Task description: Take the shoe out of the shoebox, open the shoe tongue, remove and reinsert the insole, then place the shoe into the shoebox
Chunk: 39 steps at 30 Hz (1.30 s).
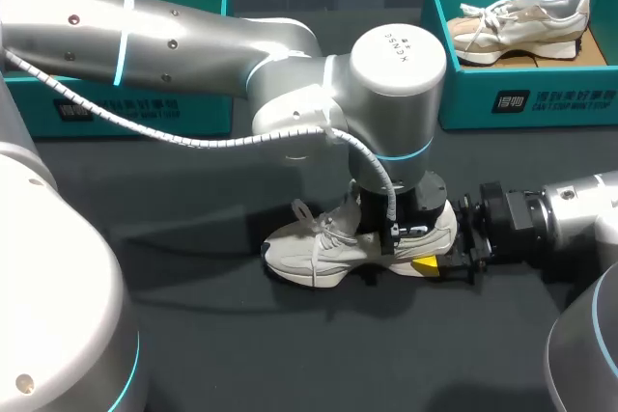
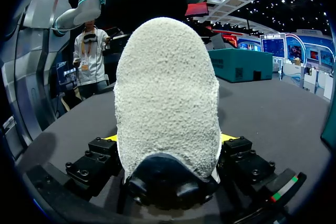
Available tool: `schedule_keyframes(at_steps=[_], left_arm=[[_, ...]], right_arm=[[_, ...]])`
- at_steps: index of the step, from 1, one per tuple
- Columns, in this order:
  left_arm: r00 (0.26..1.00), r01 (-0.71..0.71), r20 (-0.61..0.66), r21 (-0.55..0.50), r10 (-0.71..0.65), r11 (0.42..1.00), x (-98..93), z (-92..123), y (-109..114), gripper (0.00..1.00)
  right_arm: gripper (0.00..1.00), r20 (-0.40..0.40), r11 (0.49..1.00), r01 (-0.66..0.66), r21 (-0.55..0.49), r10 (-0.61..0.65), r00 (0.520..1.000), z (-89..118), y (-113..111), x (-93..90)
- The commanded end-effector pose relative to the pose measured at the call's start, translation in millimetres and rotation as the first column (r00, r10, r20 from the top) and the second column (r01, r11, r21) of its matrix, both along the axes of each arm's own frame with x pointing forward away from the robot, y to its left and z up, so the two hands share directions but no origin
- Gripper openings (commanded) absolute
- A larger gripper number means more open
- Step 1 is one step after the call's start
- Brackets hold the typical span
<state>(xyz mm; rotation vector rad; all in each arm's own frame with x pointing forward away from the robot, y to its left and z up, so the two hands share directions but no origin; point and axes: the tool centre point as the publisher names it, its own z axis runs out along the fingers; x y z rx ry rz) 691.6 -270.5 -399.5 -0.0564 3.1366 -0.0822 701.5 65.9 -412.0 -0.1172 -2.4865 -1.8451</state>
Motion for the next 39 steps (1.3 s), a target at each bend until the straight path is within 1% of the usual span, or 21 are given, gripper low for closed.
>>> schedule_keyframes(at_steps=[1, 8, 14, 25, 32, 39], left_arm=[[1.0, -0.006, -0.028, -0.067, 0.005, 0.998, 6.8, 4.9, 14.5, 0.0], [0.991, -0.014, -0.134, -0.193, -0.013, 0.981, 0.0, 23.1, 20.6, 0.0], [0.98, -0.009, -0.192, -0.262, -0.043, 0.965, -4.0, 33.3, 21.1, 0.0], [0.973, -0.001, -0.214, -0.362, -0.082, 0.932, -10.5, 50.6, 17.8, 0.0], [0.974, -0.028, -0.214, -0.423, -0.07, 0.906, -8.4, 58.7, 11.2, 0.0], [0.973, -0.062, -0.226, -0.457, -0.048, 0.887, -4.1, 58.5, 18.3, 0.0]], right_arm=[[0.0, -0.001, 1.0, -0.002, -0.003, 0.002, 1.0, 0.7, 0.7, -2.8], [0.0, -0.001, 1.0, -0.002, -0.003, 0.002, 1.0, 0.7, 0.7, -2.8], [0.0, -0.001, 1.0, -0.002, -0.003, 0.002, 1.0, 0.7, 0.7, -2.8], [0.0, -0.001, 1.0, -0.002, -0.003, 0.002, 1.0, 0.7, 0.7, -2.8], [0.0, -0.001, 1.0, -0.002, -0.003, 0.002, 1.0, 0.7, 0.7, -2.8], [0.0, -0.001, 1.0, -0.002, -0.003, 0.002, 1.0, 0.7, 0.7, -2.8]])
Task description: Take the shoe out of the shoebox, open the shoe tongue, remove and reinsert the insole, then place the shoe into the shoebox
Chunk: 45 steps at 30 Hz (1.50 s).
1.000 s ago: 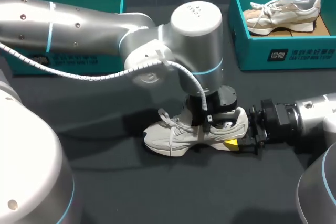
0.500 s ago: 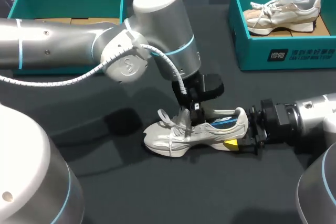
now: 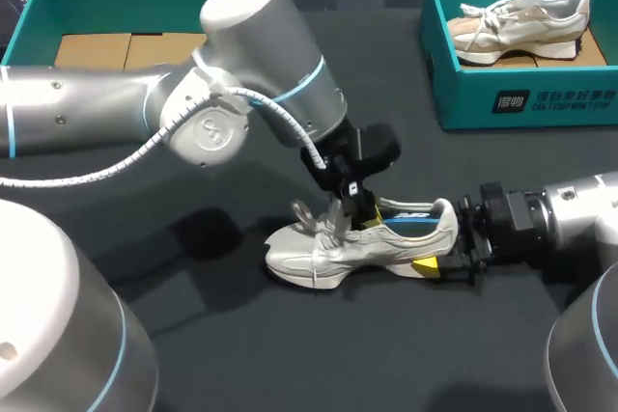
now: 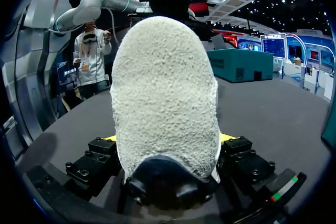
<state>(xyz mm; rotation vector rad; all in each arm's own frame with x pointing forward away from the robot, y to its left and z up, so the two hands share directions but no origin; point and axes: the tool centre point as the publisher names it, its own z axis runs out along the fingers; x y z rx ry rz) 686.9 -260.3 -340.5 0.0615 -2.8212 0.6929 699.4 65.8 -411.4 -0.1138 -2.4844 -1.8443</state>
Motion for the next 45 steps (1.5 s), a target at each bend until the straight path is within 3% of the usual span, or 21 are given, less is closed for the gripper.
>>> schedule_keyframes(at_steps=[1, 9, 22, 30, 37, 45], left_arm=[[1.0, -0.018, -0.005, -0.046, 0.017, 0.999, 2.2, -1.1, 8.4, 0.0], [1.0, -0.031, -0.004, -0.08, 0.031, 0.996, 5.2, 6.6, 9.2, 0.0], [0.999, -0.04, 0.032, -0.118, 0.044, 0.992, 17.8, 24.9, -30.8, 0.0], [0.997, -0.069, 0.006, -0.14, 0.071, 0.988, 18.6, 19.0, -12.1, 0.0], [0.997, -0.072, 0.009, -0.153, 0.074, 0.986, 8.4, 17.0, 5.6, 0.0], [0.997, -0.08, 0.005, -0.173, 0.082, 0.982, 5.1, 16.0, 11.0, 0.0]], right_arm=[[0.0, 0.0, 1.0, 0.001, -0.004, -0.001, 1.0, 0.1, 0.8, -0.8], [0.0, 0.0, 1.0, 0.001, -0.004, -0.001, 1.0, 0.1, 0.8, -0.8], [0.0, 0.0, 1.0, 0.001, -0.004, -0.001, 1.0, 0.1, 0.8, -0.8], [0.0, 0.0, 1.0, 0.001, -0.004, -0.001, 1.0, 0.1, 0.8, -0.8], [0.0, 0.0, 1.0, 0.001, -0.004, -0.001, 1.0, 0.1, 0.8, -0.8], [0.0, 0.0, 1.0, 0.001, -0.004, -0.001, 1.0, 0.1, 0.8, -0.8]])
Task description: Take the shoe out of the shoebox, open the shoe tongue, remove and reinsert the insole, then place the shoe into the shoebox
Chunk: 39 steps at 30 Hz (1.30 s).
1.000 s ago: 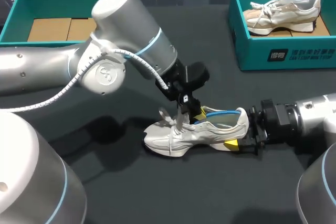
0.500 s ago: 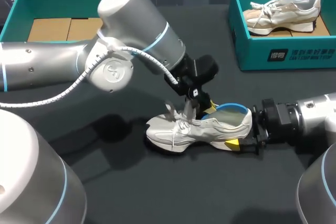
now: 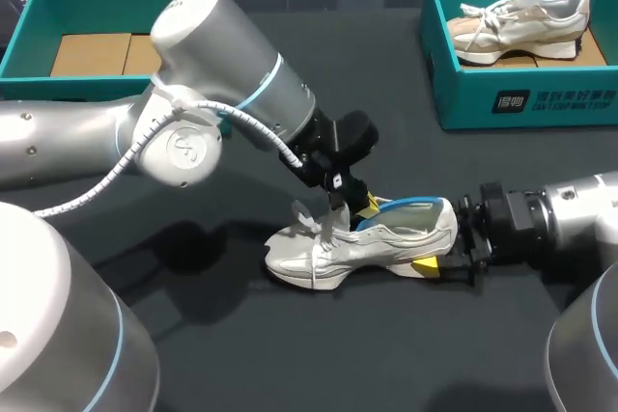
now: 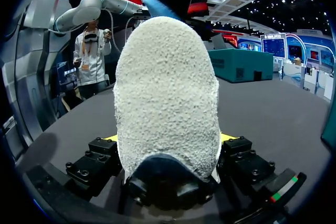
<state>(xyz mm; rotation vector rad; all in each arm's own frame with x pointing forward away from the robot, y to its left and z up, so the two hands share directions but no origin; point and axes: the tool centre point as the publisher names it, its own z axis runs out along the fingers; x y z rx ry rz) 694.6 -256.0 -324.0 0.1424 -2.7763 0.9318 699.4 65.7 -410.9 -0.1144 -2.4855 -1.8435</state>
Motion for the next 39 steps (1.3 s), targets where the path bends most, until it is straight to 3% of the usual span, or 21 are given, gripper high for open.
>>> schedule_keyframes(at_steps=[1, 14, 15, 17, 18, 22, 25, 26, 34, 39], left_arm=[[1.0, -0.005, 0.001, -0.019, 0.005, 1.0, -1.7, 0.0, 5.9, 0.0], [0.996, -0.014, 0.092, 0.028, 0.011, 1.0, 11.0, 10.1, -36.9, 0.0], [0.994, -0.026, 0.108, 0.037, 0.022, 0.999, 11.0, 10.2, -38.5, 0.04], [0.99, -0.046, 0.134, 0.05, 0.039, 0.998, 10.6, 10.2, -42.1, 0.4], [0.989, -0.05, 0.14, 0.052, 0.042, 0.997, 10.4, 10.2, -43.1, 0.49], [0.981, -0.081, 0.178, 0.053, 0.07, 0.995, 7.1, 9.4, -45.9, 0.58], [0.974, -0.107, 0.204, 0.045, 0.096, 0.993, 3.2, 8.7, -46.1, 0.76], [0.971, -0.118, 0.215, 0.041, 0.107, 0.992, 1.6, 8.4, -46.2, 0.77], [0.965, -0.14, 0.227, 0.021, 0.132, 0.99, -4.2, 3.4, -48.7, 0.71], [0.962, -0.153, 0.231, 0.019, 0.144, 0.988, -1.5, -2.4, -53.2, 0.55]], right_arm=[[0.0, 0.0, 1.0, 0.0, -0.003, 0.0, 1.0, -0.5, 0.9, -0.7], [0.0, 0.0, 1.0, 0.0, -0.003, 0.0, 1.0, -0.5, 0.9, -0.7], [0.0, 0.0, 1.0, 0.0, -0.003, 0.0, 1.0, -0.5, 0.9, -0.7], [0.0, 0.0, 1.0, 0.0, -0.003, 0.0, 1.0, -0.5, 0.9, -0.7], [0.0, 0.0, 1.0, 0.0, -0.003, 0.0, 1.0, -0.5, 0.9, -0.7], [0.0, 0.0, 1.0, 0.0, -0.003, 0.0, 1.0, -0.5, 0.9, -0.7], [0.0, 0.0, 1.0, 0.0, -0.003, 0.0, 1.0, -0.5, 0.9, -0.7], [0.0, 0.0, 1.0, 0.0, -0.003, 0.0, 1.0, -0.5, 0.9, -0.7], [0.0, 0.0, 1.0, 0.0, -0.003, 0.0, 1.0, -0.5, 0.9, -0.7], [0.0, 0.0, 1.0, 0.0, -0.003, 0.0, 1.0, -0.5, 0.9, -0.7]])
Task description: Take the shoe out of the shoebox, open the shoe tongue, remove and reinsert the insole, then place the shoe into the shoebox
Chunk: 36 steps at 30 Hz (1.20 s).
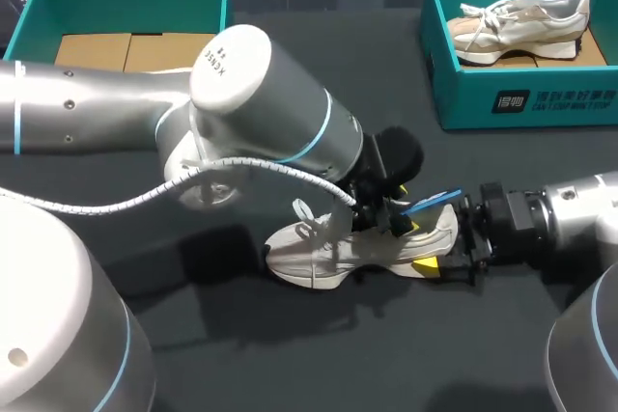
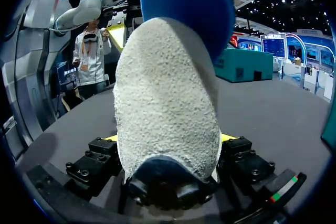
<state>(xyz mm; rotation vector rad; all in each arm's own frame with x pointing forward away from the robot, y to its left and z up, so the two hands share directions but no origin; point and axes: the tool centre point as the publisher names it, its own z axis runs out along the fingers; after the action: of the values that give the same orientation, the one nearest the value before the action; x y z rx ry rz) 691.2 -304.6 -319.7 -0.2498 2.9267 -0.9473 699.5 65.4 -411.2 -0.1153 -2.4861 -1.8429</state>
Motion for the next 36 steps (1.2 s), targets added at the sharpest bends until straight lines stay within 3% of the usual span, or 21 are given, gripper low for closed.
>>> schedule_keyframes(at_steps=[1, 4, 6, 7, 8, 25, 26, 27, 29, 36], left_arm=[[1.0, -0.008, 0.002, -0.004, 0.008, 1.0, 3.0, -7.8, -5.8, 0.49], [1.0, -0.022, 0.0, -0.004, 0.022, 1.0, 6.2, -10.5, -8.1, 0.42], [1.0, -0.028, 0.001, -0.008, 0.028, 1.0, 8.1, -10.5, -8.5, 0.19], [1.0, -0.031, 0.002, -0.012, 0.031, 0.999, 9.1, -9.9, -8.5, 0.02], [0.999, -0.032, 0.002, -0.015, 0.032, 0.999, 10.2, -9.0, -8.4, 0.0], [0.998, -0.047, 0.042, -0.091, 0.051, 0.995, 27.5, 13.9, -21.1, 0.0], [0.998, -0.047, 0.04, -0.094, 0.051, 0.994, 27.5, 12.7, -21.2, 0.06], [0.998, -0.045, 0.036, -0.098, 0.049, 0.994, 26.9, 11.1, -20.9, 0.21], [0.998, -0.046, 0.032, -0.102, 0.049, 0.994, 24.8, 7.2, -20.5, 0.31], [0.999, -0.038, 0.006, -0.125, 0.039, 0.991, 20.8, -3.9, -23.0, 0.37]], right_arm=[[0.0, 0.0, 1.0, 0.0, -0.002, 0.0, 1.0, -0.1, 1.2, -0.8], [0.0, 0.0, 1.0, 0.0, -0.002, 0.0, 1.0, -0.1, 1.2, -0.8], [0.0, 0.0, 1.0, 0.0, -0.002, 0.0, 1.0, -0.1, 1.2, -0.8], [0.0, 0.0, 1.0, 0.0, -0.002, 0.0, 1.0, -0.1, 1.2, -0.8], [0.0, 0.0, 1.0, 0.0, -0.002, 0.0, 1.0, -0.1, 1.2, -0.8], [0.0, 0.0, 1.0, 0.0, -0.002, 0.0, 1.0, -0.1, 1.2, -0.8], [0.0, 0.0, 1.0, 0.0, -0.002, 0.0, 1.0, -0.1, 1.2, -0.8], [0.0, 0.0, 1.0, 0.0, -0.002, 0.0, 1.0, -0.1, 1.2, -0.8], [0.0, 0.0, 1.0, 0.0, -0.002, 0.0, 1.0, -0.1, 1.2, -0.8], [0.0, 0.0, 1.0, 0.0, -0.002, 0.0, 1.0, -0.1, 1.2, -0.8]])
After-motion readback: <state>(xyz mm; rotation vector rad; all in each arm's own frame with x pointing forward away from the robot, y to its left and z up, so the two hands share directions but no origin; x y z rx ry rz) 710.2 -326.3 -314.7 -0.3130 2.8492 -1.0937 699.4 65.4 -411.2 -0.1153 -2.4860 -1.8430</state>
